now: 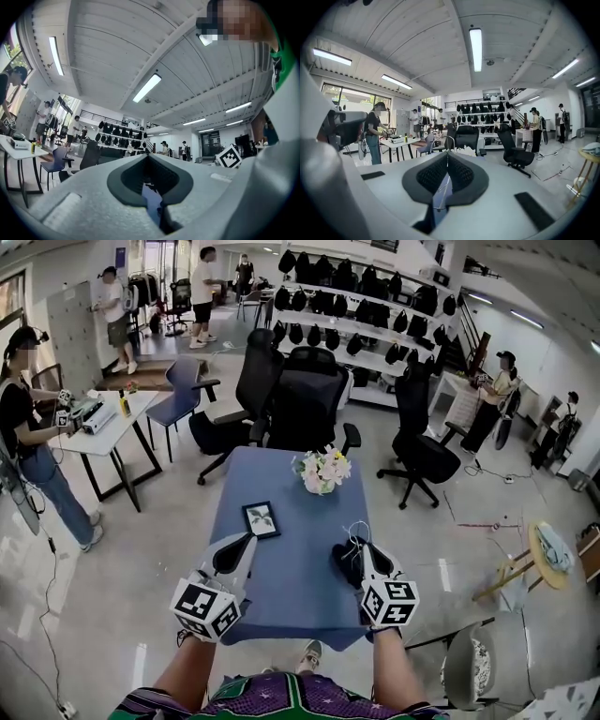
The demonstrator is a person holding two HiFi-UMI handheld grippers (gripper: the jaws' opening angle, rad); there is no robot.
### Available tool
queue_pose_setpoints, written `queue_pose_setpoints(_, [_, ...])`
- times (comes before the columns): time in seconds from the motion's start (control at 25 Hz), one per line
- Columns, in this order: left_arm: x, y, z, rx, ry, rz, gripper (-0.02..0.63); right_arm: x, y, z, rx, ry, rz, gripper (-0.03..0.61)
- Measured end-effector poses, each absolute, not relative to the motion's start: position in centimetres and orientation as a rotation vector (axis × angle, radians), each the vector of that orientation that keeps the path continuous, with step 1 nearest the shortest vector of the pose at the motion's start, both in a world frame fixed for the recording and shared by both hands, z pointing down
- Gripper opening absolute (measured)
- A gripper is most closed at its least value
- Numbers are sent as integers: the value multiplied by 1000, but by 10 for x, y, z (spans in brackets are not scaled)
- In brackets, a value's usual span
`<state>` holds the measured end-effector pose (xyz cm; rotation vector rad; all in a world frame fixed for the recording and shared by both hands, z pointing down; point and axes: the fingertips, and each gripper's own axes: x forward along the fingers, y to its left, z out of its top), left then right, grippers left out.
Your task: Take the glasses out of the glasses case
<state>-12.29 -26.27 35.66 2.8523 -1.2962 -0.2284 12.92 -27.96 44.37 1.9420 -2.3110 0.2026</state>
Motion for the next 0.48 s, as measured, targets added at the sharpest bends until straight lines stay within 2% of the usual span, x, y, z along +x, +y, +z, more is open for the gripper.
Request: queue_pose_setpoints(0.48, [-121, -253, 341, 2877, -1299, -240, 15, 129, -258, 394, 2014, -2383, 94, 6])
